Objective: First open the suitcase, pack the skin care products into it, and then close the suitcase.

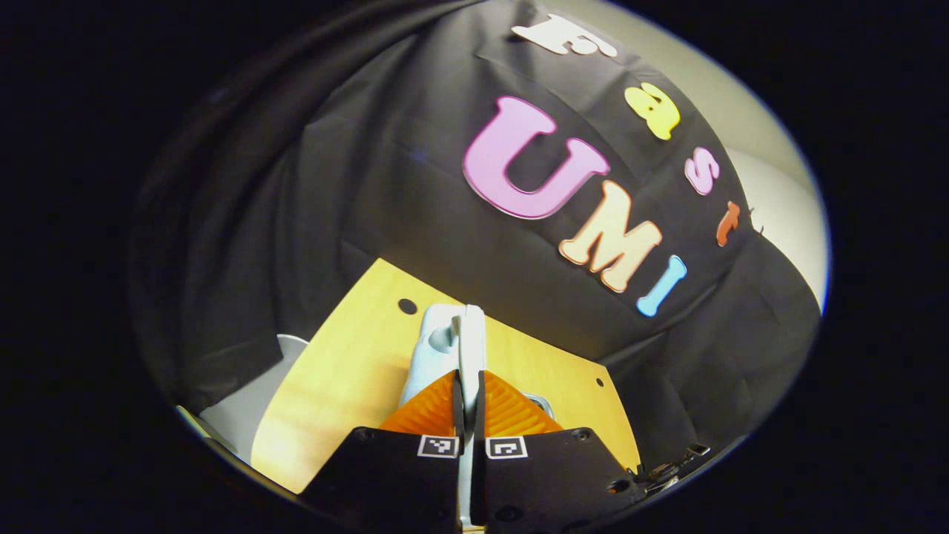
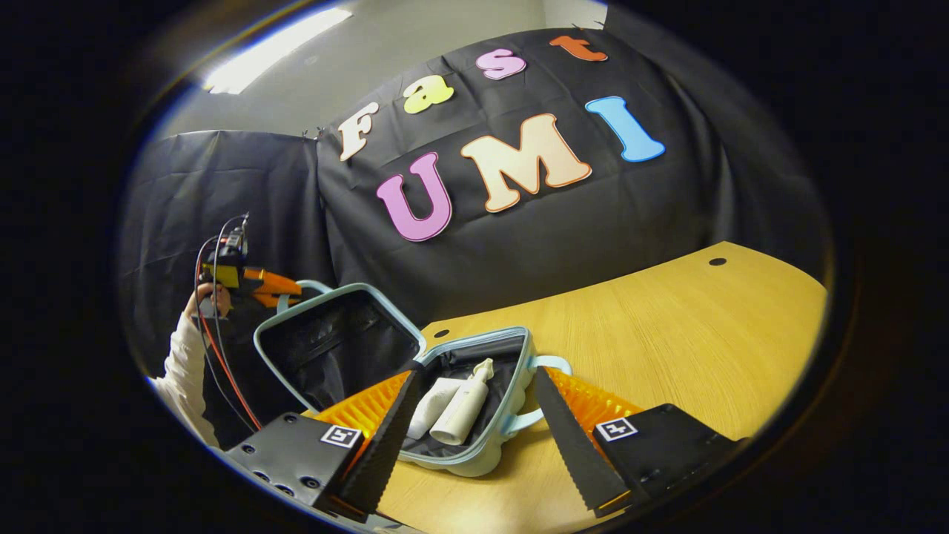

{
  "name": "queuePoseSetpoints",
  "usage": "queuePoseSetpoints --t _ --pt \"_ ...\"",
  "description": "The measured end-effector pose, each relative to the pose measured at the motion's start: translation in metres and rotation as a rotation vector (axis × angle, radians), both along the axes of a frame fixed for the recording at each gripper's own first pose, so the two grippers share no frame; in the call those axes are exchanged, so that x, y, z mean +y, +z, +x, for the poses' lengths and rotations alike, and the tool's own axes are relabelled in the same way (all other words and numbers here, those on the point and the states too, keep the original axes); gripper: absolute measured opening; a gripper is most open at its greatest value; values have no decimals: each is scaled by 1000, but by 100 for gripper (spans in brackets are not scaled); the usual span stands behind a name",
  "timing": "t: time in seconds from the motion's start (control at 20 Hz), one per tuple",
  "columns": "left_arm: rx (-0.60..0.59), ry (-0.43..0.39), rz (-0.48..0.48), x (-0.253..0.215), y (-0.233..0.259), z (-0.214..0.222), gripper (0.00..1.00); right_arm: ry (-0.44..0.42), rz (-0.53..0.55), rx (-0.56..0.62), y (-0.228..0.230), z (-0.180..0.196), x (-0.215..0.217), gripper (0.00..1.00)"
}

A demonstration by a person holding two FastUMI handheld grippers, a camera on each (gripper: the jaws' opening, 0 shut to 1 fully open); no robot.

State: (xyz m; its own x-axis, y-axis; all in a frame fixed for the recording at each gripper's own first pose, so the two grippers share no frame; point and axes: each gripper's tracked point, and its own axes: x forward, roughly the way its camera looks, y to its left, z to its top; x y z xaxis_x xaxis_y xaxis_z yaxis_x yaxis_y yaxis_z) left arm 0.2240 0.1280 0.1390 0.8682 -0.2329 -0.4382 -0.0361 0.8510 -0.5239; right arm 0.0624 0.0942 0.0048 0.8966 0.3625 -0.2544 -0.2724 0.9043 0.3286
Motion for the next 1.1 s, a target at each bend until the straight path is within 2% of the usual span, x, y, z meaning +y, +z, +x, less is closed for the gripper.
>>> queuePoseSetpoints --t 0.3,0.45,0.75,1.0,1.1 --pt "8 -148 -13 -117 21 21 0 -33 -47 -32 2 -6 -42 98" --pt "50 -240 -4 -184 9 31 0 -60 -36 -35 5 -6 -63 98" --pt "240 -377 75 -303 -65 40 0 -139 -60 -61 12 -13 -111 98" --pt "368 -447 251 -353 -138 33 0 -161 -69 -65 10 -26 -131 98" --pt "408 -460 289 -364 -164 29 0 -163 -66 -53 3 -34 -139 98"
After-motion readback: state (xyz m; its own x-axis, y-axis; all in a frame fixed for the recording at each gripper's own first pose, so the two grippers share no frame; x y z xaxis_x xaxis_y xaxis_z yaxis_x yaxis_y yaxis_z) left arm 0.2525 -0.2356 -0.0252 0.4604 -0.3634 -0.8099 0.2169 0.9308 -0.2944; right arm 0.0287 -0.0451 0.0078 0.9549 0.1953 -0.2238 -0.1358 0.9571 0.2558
